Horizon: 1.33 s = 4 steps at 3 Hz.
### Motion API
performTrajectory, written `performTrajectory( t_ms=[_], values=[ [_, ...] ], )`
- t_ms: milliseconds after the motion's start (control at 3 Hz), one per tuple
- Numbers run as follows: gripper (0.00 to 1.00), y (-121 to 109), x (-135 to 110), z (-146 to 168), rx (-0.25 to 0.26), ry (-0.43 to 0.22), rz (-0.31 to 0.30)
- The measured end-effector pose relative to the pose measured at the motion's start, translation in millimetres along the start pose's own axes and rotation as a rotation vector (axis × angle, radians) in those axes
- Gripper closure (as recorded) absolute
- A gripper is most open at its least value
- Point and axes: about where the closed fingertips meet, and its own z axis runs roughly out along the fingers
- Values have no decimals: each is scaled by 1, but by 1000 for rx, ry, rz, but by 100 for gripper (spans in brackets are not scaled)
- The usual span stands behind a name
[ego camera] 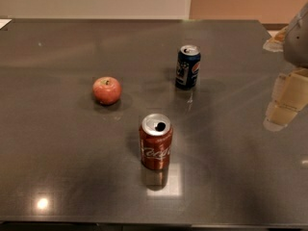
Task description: Move pepsi can near apple
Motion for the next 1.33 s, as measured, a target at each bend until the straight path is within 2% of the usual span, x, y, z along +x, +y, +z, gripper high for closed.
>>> performTrajectory(
  t_ms=[333, 667, 1333],
  values=[
    [0, -6, -3, -1, 10, -5, 3],
    [0, -25, -15, 6, 19, -51, 9],
    [0, -79, -51, 46, 31, -204, 70]
  ],
)
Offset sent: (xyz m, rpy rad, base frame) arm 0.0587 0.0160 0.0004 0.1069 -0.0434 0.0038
